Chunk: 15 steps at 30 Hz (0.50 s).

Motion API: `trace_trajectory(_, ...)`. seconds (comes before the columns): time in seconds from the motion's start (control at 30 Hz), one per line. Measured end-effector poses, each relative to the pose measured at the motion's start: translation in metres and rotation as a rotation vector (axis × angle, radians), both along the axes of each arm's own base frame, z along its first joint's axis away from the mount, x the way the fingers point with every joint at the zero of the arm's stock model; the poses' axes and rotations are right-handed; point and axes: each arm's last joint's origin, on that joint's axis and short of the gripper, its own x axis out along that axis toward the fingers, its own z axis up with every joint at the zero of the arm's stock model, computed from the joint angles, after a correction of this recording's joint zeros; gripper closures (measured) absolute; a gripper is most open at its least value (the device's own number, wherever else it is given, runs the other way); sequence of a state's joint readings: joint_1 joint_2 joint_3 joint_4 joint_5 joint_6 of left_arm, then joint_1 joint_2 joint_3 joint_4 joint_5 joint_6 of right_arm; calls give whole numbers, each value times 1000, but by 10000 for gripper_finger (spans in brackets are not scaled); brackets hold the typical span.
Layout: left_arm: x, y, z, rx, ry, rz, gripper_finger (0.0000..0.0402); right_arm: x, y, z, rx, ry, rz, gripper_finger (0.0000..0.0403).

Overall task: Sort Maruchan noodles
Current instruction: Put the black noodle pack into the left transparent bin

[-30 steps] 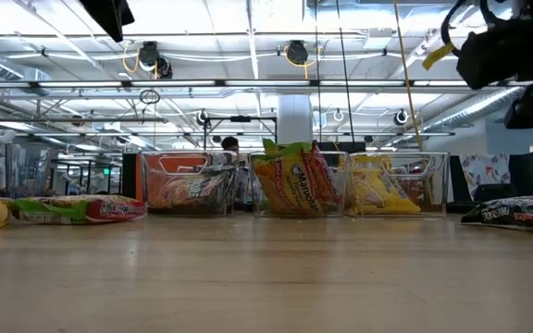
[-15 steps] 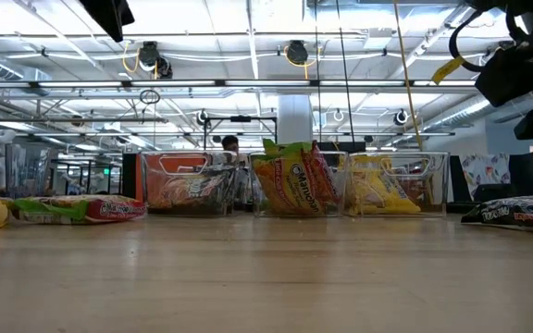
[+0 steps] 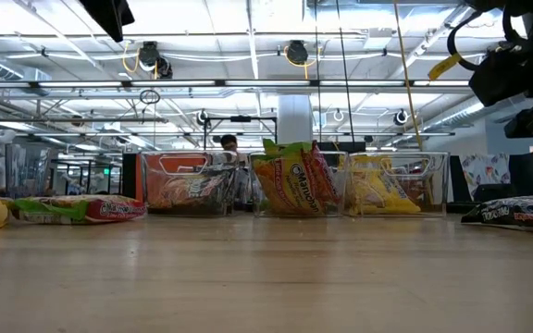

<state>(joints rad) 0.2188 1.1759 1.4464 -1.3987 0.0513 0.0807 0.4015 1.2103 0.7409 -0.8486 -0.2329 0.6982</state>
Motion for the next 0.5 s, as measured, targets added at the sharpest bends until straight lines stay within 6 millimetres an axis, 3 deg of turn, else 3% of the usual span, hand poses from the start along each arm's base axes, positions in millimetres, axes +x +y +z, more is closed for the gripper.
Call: trace_trajectory(0.5,0,0,0,0,3,-2,364,10,2,-21,-114,51,91,298)
